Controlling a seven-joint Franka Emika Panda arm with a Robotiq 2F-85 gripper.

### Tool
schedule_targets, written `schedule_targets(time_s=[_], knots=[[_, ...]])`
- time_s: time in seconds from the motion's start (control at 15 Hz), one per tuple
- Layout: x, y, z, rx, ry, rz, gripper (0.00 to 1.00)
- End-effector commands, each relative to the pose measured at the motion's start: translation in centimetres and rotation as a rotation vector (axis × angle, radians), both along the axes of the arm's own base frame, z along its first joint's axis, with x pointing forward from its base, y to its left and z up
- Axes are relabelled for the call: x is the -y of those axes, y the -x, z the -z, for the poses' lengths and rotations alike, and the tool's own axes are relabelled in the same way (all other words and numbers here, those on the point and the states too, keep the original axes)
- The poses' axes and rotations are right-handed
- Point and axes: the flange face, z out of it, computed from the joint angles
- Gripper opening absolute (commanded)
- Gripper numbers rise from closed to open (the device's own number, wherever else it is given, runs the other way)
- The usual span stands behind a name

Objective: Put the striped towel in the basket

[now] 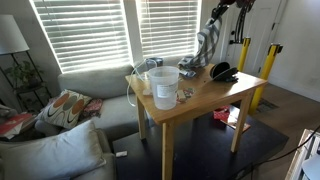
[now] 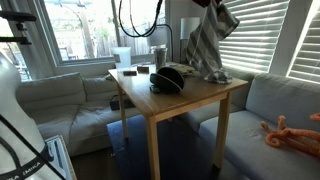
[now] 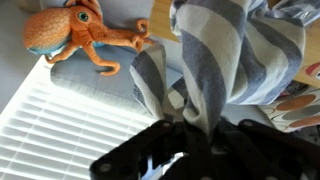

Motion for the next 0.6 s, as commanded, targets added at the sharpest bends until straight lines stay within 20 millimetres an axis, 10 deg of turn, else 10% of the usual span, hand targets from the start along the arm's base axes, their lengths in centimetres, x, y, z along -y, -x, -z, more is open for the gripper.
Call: schedule_targets(time_s=[0.0,0.53], knots=[[3.4,3.0,-4.1,0.163,-0.021,0.119,0.01],[14.0,7.0,-6.7,0.472,0.047,0.438,0.01]])
